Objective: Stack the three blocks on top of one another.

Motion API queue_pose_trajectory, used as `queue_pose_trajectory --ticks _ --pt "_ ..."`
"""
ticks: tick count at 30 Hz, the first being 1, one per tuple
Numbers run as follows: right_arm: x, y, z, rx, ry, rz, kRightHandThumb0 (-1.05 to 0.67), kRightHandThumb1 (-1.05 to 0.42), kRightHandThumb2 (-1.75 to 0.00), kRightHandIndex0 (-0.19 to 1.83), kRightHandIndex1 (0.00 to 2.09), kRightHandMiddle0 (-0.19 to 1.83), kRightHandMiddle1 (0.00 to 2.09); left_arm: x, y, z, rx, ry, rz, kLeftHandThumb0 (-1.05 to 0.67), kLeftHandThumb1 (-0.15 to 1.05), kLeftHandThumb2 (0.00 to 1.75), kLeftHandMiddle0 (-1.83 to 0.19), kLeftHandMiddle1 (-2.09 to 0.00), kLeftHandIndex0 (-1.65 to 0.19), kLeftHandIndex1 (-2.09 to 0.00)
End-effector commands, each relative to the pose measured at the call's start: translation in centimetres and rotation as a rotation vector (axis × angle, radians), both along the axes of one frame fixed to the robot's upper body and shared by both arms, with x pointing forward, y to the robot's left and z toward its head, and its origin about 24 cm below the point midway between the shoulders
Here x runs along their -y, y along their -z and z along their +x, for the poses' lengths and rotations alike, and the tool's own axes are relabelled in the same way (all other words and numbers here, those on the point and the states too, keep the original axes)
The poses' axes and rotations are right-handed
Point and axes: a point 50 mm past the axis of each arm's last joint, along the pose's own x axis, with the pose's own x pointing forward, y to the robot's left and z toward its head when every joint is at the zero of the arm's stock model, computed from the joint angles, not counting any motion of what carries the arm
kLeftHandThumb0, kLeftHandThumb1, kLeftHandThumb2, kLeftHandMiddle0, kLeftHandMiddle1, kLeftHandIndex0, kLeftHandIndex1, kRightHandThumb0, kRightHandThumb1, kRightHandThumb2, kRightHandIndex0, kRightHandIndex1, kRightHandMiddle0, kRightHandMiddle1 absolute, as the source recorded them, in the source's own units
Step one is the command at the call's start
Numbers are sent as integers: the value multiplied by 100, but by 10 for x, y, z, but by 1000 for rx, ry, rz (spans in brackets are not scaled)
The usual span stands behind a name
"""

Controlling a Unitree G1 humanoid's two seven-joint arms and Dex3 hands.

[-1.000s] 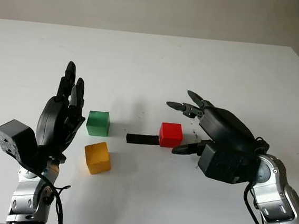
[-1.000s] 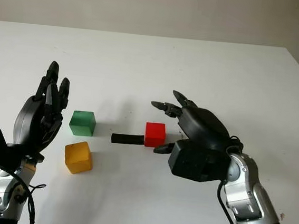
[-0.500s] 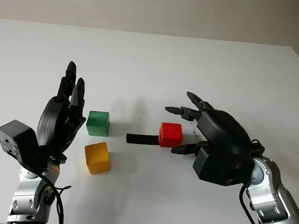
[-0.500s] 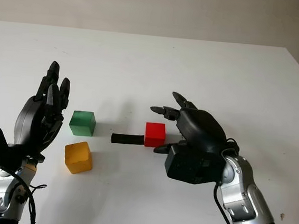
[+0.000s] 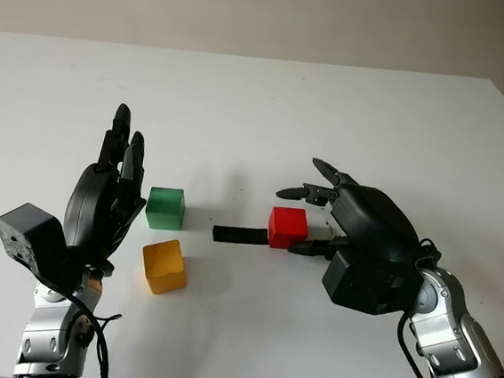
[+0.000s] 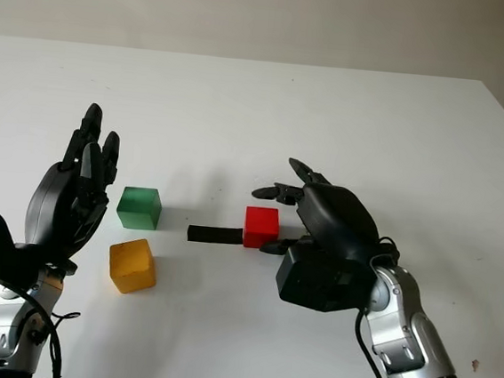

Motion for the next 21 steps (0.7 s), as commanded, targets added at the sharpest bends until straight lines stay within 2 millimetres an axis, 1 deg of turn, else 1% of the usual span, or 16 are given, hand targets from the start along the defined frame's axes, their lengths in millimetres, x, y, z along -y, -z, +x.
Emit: queue_pose_trajectory --ticks 1,5,9,11,15,19,20,21 --pt "-1 0 0 13 -5 -2 -48 -83 -5 22 7 51 87 1 -2 -1 14 3 5 -75 105 61 17 -5 19 -5" --pt "-2 2 -1 22 -13 -13 -49 -84 -6 25 8 54 94 1 -1 -1 15 6 1 -75 105 61 18 -5 19 -5" --pt "-2 3 -2 40 -20 0 -45 -85 -6 30 9 59 105 1 -1 -1 15 11 -3 -76 105 60 18 -5 19 -5" --pt "-2 3 -2 48 -22 6 -42 -87 -6 33 9 59 115 0 0 -1 17 12 -4 -75 105 60 18 -5 19 -4" --pt "-2 3 -2 52 -16 28 -40 -88 -6 34 9 57 119 1 -1 -1 13 5 -2 -76 105 59 17 -6 18 -4" --pt "-1 1 -1 12 3 119 -37 -89 -6 33 7 51 129 1 -1 -1 17 4 -3 -76 105 58 17 -6 19 -5" --pt "-1 0 0 -9 9 154 -37 -90 -6 32 6 47 132 1 -1 -1 16 5 -5 -76 105 58 17 -5 19 -5" --pt "0 -2 2 -45 18 227 -36 -91 -6 31 5 45 134 1 -1 -1 15 5 -6 -75 105 58 17 -5 19 -5"
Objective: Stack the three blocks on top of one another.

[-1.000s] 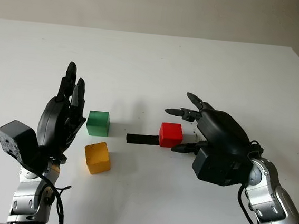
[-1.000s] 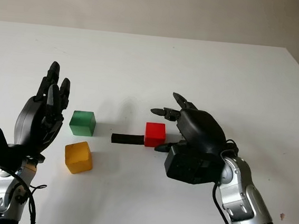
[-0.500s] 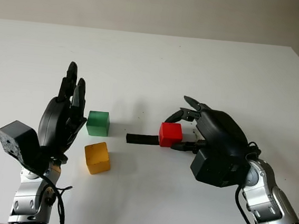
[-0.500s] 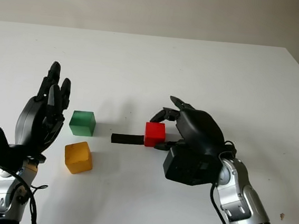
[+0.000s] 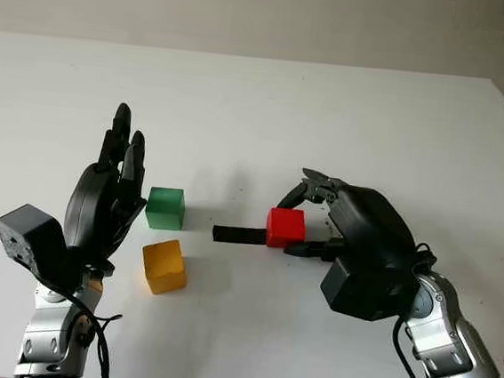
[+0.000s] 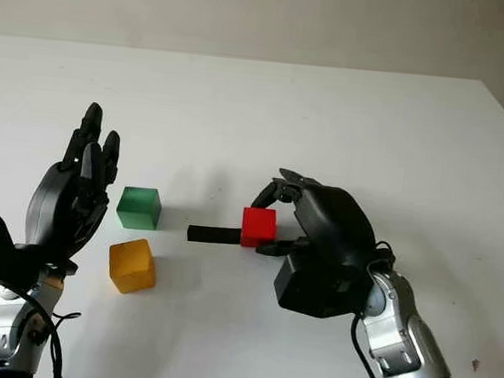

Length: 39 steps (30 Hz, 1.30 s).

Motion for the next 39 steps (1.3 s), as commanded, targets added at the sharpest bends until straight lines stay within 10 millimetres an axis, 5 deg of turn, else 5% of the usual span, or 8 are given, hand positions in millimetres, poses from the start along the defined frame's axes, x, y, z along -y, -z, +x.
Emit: queue_pose_trajectory --ticks 1,12,39 --pt "2 -10 3 -23 15 112 -36 -93 -6 29 4 39 138 0 0 -1 5 -1 -3 -75 105 58 17 -5 19 -5" --pt "-12 -23 14 -167 0 400 -41 -95 -5 23 3 32 147 1 0 -2 8 5 -3 -75 105 59 18 -5 19 -4" --pt "-58 10 10 -241 -112 233 -40 -94 -5 21 5 34 151 3 1 -5 4 -10 -9 -75 105 60 17 -5 19 -4"
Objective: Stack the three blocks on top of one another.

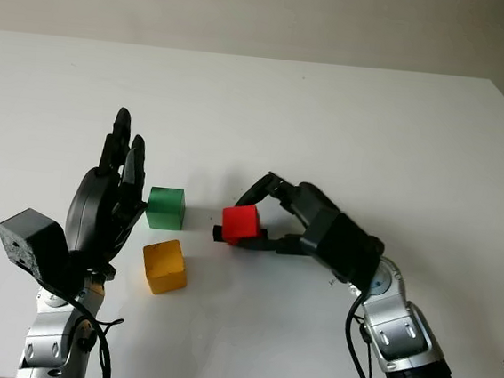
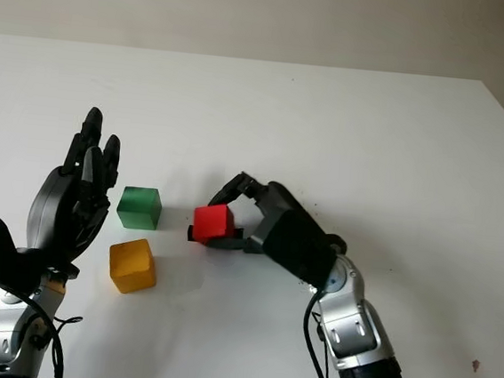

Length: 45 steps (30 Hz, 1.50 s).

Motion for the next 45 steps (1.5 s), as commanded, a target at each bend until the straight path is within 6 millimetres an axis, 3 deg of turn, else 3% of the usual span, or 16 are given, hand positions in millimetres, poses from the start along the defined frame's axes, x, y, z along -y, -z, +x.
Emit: queue_pose_trajectory --ticks 1,15,23,29,36,40,45 --pt "-4 1 0 21 -12 -1 -38 -94 -5 21 5 34 151 2 -1 -2 12 4 0 -76 105 60 17 -5 19 -4" --pt "-4 6 -2 184 -37 -154 -39 -91 -5 25 6 40 145 1 -1 -2 14 10 2 -75 105 60 17 -5 19 -4" --pt "1 4 -3 277 -31 -289 -44 -94 -6 26 6 42 125 0 -2 -1 11 7 7 -76 105 59 17 -5 19 -4" --pt "4 2 -4 271 -24 -320 -47 -93 -5 20 4 37 86 -1 -2 -1 13 11 12 -75 105 60 17 -5 19 -4" --pt "4 -1 -5 241 -57 -357 -60 -92 -5 -2 1 19 20 -1 -2 0 17 8 7 -76 105 60 17 -5 19 -5" --pt "4 -3 -7 223 -85 -361 -67 -91 -5 -16 0 2 6 -1 -3 -1 16 10 9 -76 105 59 18 -5 19 -4" --pt "6 -8 -9 239 -75 -313 -82 -92 -6 -19 0 -18 0 -2 -4 -1 17 7 16 -75 105 60 18 -5 19 -4"
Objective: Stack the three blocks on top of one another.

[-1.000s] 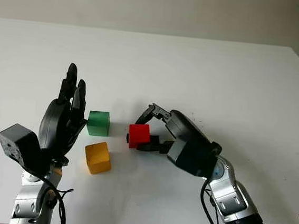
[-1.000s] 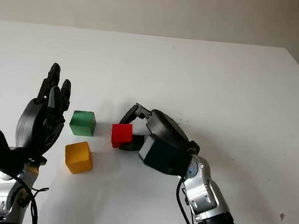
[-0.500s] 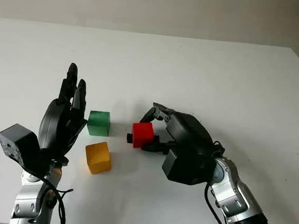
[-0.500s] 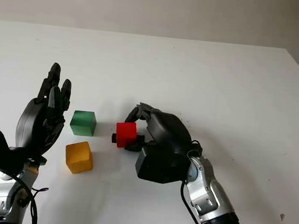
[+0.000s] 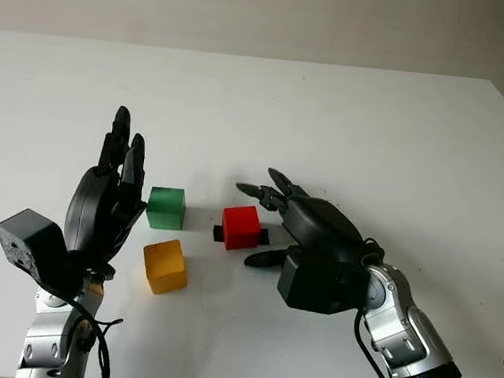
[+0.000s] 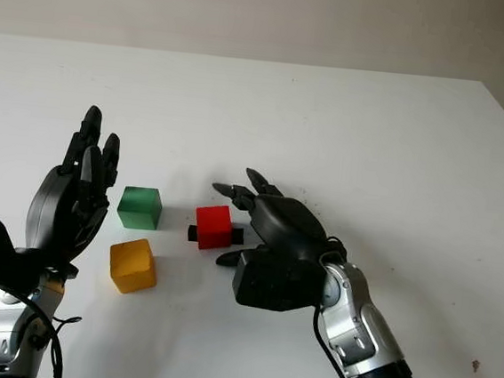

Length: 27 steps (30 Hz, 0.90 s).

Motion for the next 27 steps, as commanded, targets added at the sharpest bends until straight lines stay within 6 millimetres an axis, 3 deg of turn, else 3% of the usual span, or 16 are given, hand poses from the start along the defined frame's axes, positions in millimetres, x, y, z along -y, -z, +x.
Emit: queue_pose_trajectory --ticks 1,3,7,13,15,20,27 --pt "4 -7 -2 29 24 63 -84 -93 -6 -19 0 -19 0 -2 -4 -2 11 -4 17 -75 105 60 18 -5 19 -4" --pt "8 -12 -3 55 65 159 -86 -100 -10 -19 0 -19 0 -4 -5 -3 12 -5 26 -75 105 61 18 -5 19 -4" --pt "22 -24 -8 139 184 371 -81 -105 -43 -19 0 -19 1 -12 -9 -9 33 -4 63 -75 105 61 19 -5 19 -1" --pt "41 -31 -21 100 273 570 -79 -105 -52 -18 2 -18 4 -24 -17 -22 66 3 132 -72 105 52 17 -6 16 -4" --pt "45 -29 -27 70 317 597 -83 -105 -53 -14 4 -14 6 -30 -22 -29 68 -4 222 -73 105 46 11 -8 12 -6" --pt "49 -26 -38 63 361 611 -80 -105 -57 -14 5 -13 6 -41 -34 -49 2 -90 536 -80 105 24 -21 -8 -20 -9" --pt "49 -26 -42 72 403 649 -77 -105 -60 -15 4 -14 5 -47 -47 -72 -76 -41 908 -80 101 7 -8 -2 -30 -7"
